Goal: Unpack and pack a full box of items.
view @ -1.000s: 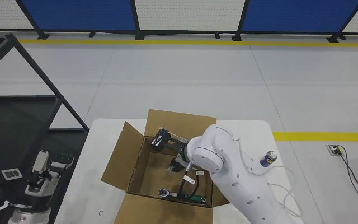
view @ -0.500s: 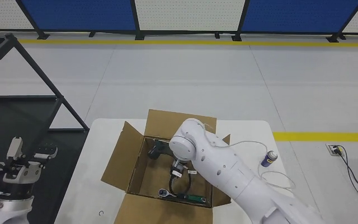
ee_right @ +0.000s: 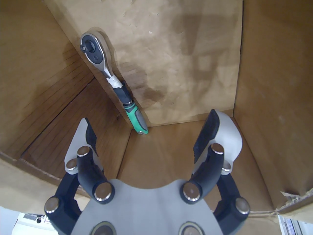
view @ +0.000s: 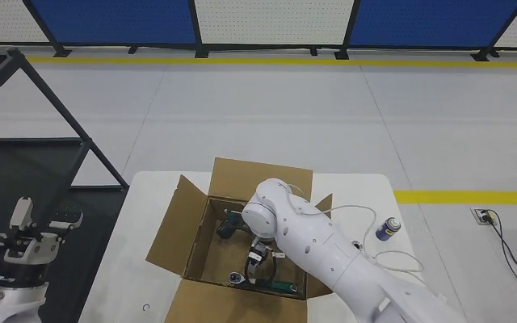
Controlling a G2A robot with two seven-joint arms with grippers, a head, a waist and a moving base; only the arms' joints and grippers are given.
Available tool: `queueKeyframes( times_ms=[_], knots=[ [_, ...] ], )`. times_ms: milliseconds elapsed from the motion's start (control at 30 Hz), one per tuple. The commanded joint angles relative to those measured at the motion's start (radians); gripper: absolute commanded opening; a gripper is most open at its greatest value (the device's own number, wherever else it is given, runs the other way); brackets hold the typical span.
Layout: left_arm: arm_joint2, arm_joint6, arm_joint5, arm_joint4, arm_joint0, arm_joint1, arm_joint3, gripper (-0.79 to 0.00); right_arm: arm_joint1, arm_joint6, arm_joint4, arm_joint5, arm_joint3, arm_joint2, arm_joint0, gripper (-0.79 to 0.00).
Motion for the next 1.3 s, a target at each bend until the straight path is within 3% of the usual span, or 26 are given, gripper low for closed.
queueKeyframes(
  times_ms=[0, 300, 600, 1267],
  knots=[
    [0.000, 0.000, 0.000, 0.000, 0.000, 0.000, 0.000, 0.000, 0.000, -0.018, -0.022, -0.031, 0.006, -0.008, -0.005, 0.000],
    [0.000, 0.000, 0.000, 0.000, 0.000, 0.000, 0.000, 0.000, -0.019, -0.101, -0.033, -0.142, 0.111, -0.084, -0.015, 0.000],
    [0.000, 0.000, 0.000, 0.000, 0.000, 0.000, 0.000, 0.000, -0.067, -0.144, 0.056, -0.186, 0.180, -0.250, 0.008, 0.000],
    [0.000, 0.000, 0.000, 0.000, 0.000, 0.000, 0.000, 0.000, -0.174, -0.185, -0.025, -0.226, 0.341, -0.257, -0.014, 0.000]
  ],
)
